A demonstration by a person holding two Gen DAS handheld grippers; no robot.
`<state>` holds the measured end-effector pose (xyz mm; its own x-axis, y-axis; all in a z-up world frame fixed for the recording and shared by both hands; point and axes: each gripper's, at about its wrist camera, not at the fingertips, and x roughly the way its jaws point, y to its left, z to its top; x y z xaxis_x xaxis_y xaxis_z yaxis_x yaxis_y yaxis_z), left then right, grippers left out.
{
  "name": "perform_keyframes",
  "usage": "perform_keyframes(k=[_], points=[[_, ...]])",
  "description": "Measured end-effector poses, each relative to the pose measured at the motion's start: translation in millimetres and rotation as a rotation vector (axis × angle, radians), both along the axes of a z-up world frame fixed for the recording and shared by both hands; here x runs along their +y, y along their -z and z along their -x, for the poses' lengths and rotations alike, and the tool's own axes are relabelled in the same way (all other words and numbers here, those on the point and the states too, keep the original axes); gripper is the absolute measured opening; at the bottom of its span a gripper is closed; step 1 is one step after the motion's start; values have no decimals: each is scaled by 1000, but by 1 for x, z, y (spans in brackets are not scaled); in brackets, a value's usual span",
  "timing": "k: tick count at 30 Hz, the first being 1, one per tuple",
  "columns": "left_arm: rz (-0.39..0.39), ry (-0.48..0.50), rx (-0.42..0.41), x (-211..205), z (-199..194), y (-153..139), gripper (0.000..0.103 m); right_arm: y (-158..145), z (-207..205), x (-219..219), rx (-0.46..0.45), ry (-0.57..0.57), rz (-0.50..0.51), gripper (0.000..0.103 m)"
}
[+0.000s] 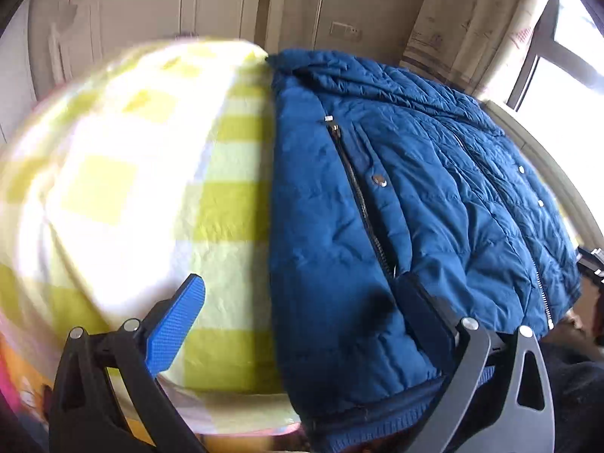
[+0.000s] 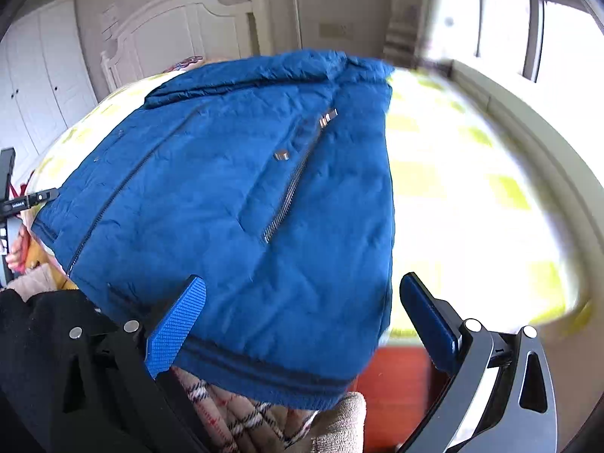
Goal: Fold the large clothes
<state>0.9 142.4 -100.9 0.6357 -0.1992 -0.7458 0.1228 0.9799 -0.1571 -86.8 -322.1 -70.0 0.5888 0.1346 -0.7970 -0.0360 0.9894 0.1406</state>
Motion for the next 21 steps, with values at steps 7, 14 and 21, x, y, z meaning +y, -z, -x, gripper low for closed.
perform_keyframes(k=[7, 14, 21], points=[[-11, 142, -12, -30, 8, 2, 92, 4, 2, 5, -23, -5, -53, 79], [-93, 129, -26, -49, -11, 8, 101, 7, -16, 11, -53, 9, -34, 80], [-42, 196, -33, -57, -9, -4, 27, 0, -8, 8, -87, 11, -91, 33]])
